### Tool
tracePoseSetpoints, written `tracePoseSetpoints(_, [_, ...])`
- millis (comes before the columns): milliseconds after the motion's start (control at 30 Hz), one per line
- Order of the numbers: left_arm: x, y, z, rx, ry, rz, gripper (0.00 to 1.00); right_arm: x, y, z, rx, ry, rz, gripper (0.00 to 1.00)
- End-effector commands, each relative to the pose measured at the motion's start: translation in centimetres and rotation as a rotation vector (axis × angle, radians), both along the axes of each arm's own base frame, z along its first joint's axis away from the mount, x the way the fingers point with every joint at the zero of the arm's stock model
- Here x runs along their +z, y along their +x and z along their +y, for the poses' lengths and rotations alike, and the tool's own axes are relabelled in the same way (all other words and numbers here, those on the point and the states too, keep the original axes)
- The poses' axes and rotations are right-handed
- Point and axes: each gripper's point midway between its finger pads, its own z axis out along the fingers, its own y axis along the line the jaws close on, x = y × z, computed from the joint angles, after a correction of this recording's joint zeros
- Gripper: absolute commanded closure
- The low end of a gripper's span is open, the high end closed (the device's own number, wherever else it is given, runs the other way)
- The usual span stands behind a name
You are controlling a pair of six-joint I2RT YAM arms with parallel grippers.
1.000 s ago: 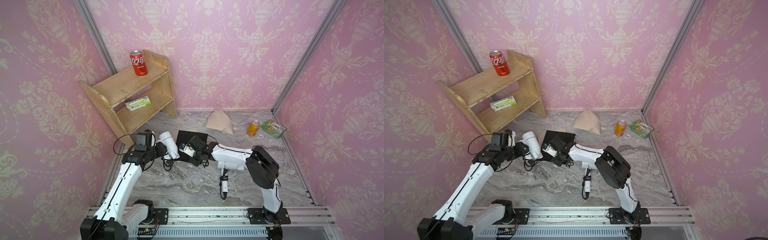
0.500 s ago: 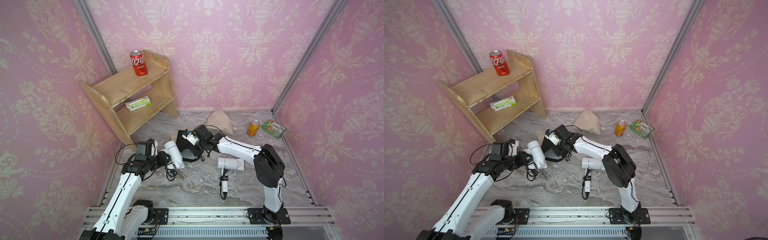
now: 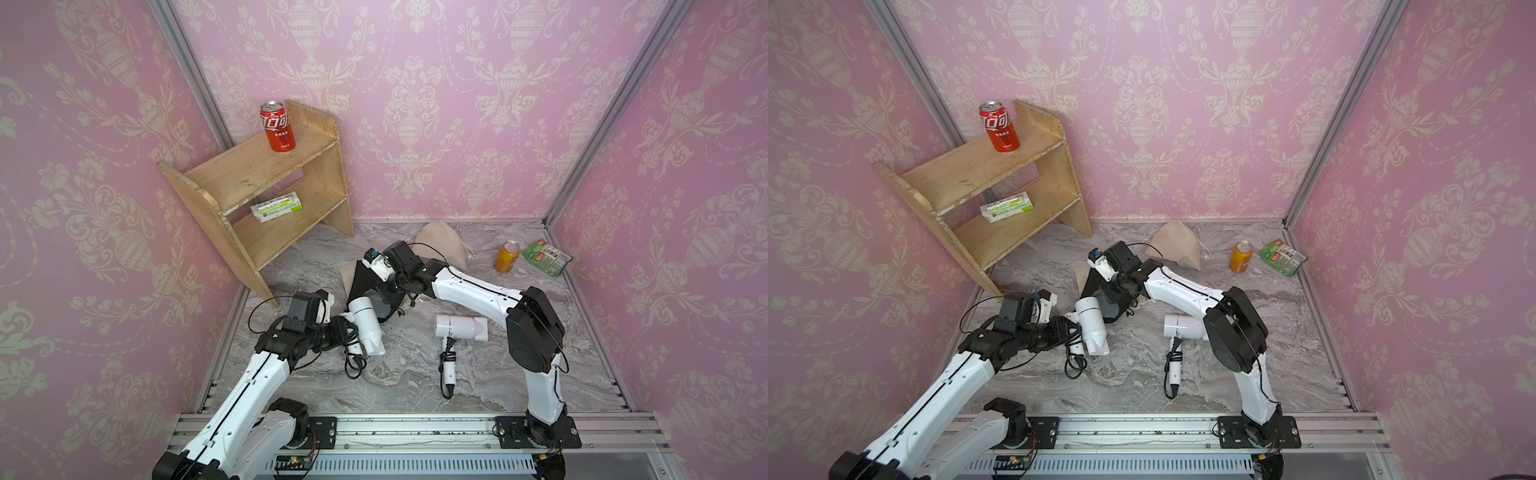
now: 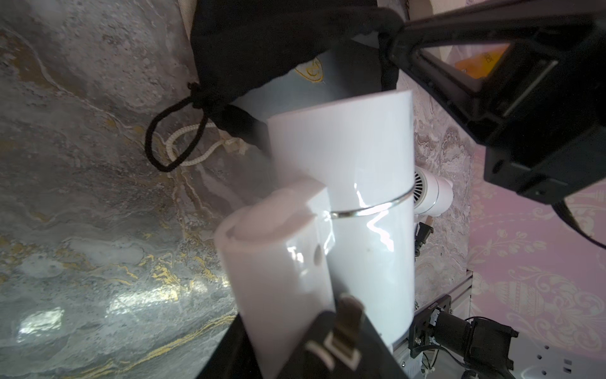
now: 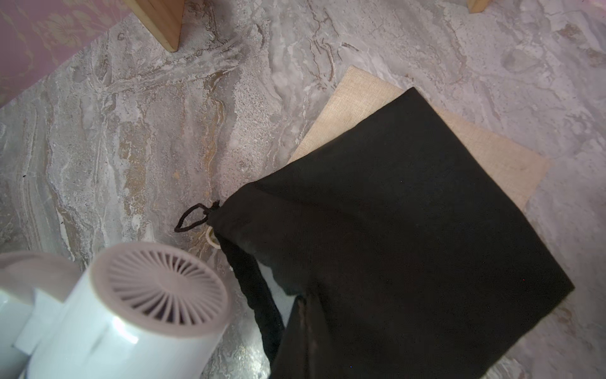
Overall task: Pack away hair dryers
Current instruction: Open the drawstring bag, then place the hair dryer in the drawstring bag.
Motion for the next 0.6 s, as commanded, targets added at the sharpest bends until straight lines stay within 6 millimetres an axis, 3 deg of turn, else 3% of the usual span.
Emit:
tracePoseSetpoints(0, [0.7,0.6,-1.2,-0.013,-0.024,-0.042,0.89,0.4,0.7,-0.4,-0.039,0.002,0.006,1.0])
tracePoseSetpoints(300, [0.5,1.2,-3.4,-0.067,-0.076,-0.071,0.89,1.7,-0.3,-1.0,-0.027,0.061,0.0,1.0])
tracePoseSetpoints(567, [-1.3,1.9,-3.8,-0.073,-0.074,-0.042,0.89,3.3,-1.3,-1.8,-0.01,0.124,-0.011,1.0])
